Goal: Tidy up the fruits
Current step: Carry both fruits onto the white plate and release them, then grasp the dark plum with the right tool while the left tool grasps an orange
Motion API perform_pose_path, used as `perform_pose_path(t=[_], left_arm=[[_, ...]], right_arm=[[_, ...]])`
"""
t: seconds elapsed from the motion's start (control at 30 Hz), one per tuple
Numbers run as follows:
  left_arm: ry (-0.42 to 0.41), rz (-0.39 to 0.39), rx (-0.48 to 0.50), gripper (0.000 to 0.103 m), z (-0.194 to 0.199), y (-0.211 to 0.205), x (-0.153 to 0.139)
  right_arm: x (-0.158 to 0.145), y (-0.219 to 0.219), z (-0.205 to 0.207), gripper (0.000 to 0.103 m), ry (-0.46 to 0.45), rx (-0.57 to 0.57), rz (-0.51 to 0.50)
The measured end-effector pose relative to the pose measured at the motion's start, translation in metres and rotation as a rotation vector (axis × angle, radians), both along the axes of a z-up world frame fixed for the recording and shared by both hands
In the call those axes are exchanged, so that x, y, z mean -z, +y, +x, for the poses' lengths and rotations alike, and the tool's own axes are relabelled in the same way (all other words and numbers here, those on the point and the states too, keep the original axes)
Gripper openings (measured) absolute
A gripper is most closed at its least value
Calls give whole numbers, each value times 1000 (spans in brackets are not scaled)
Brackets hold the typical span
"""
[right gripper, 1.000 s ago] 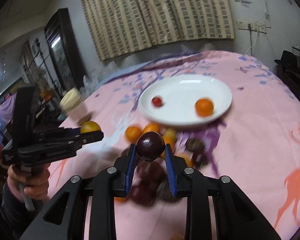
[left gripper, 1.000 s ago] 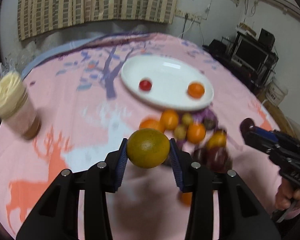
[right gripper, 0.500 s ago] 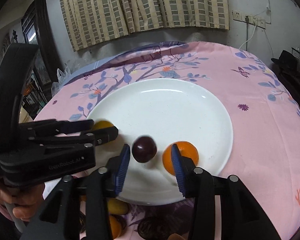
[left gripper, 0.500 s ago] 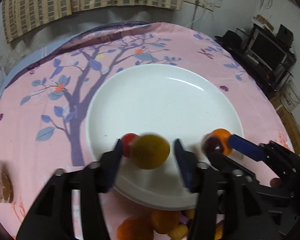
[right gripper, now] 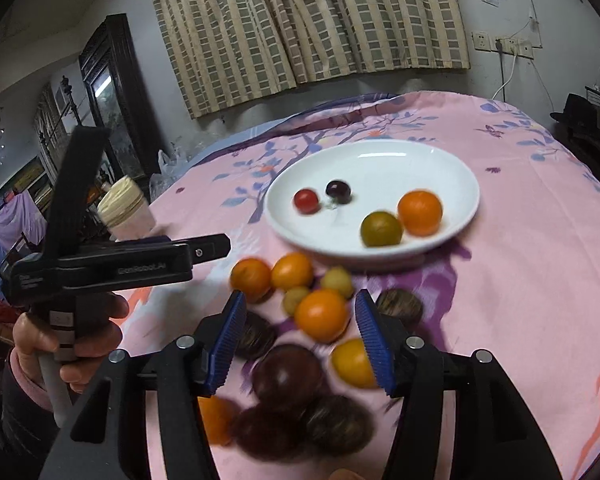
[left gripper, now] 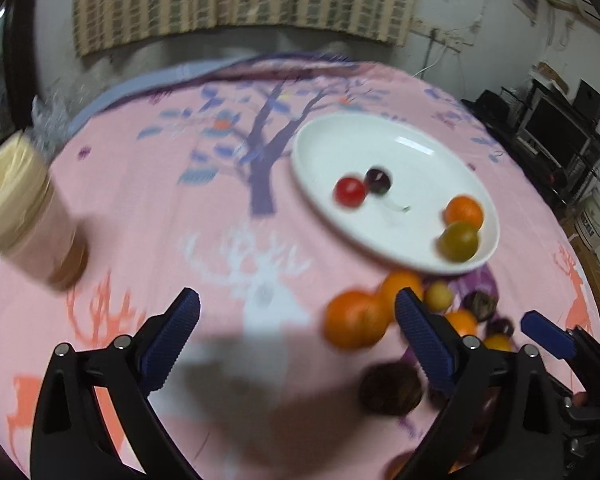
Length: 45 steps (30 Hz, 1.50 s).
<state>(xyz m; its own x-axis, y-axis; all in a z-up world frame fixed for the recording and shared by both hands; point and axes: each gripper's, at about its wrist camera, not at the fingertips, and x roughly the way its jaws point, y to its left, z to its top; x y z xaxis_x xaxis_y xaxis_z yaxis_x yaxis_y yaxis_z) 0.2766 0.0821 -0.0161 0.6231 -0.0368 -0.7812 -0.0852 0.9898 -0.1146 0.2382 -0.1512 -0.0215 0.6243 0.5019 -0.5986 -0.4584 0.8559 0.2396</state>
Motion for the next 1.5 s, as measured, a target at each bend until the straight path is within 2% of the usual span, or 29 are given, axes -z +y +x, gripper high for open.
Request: perform_pose_path(t=[0.1,0.23,0.6,0.73,0.8,0.9,0.97,1.03,1.1,1.17,1.27,1.33,1.43,1.5], left_arm=[[20,-12,-13,96,-19,12,13],[43,30,-45,96,-37,19,28],[-6,5,-13,96,-50,18,15],[-15,-4,-15,96,-53,20,13],[-15,-14,-17,96,-54,22,12],[-14,-23,-16,96,-54,23,12],[-13,-33,-1,96,-54,22,13],[-11,-62,63,96,-58,16,13],[-10,-141,209,96,-64,3,12],[-40,-161,331,96,-76,-12,6],[-105,-87,476,88,-97,-41,0],[-99,-47,532,76,-104,-55,5],[-59,-2,544,63,-103,-64,14],[-43,6,540,63,-100,-65,18]], right_arm=[[9,10,-15,57,16,-1,-40],[9,13,-24,57,16,27,-66],[21,25,-20,57,55,101,-200],[23,26,-19,47,64,114,-224],[24,26,-19,39,66,113,-221],[23,25,-21,38,64,113,-210],[19,16,-25,38,74,118,-142],[14,3,-29,38,85,138,-90],[10,-6,-34,38,82,161,-77],[4,-17,-42,38,72,178,-65],[-5,-26,-51,38,55,192,-55],[-7,-29,-54,38,48,196,-49],[-9,-32,-57,38,44,197,-39],[-8,-33,-57,38,48,192,-32]])
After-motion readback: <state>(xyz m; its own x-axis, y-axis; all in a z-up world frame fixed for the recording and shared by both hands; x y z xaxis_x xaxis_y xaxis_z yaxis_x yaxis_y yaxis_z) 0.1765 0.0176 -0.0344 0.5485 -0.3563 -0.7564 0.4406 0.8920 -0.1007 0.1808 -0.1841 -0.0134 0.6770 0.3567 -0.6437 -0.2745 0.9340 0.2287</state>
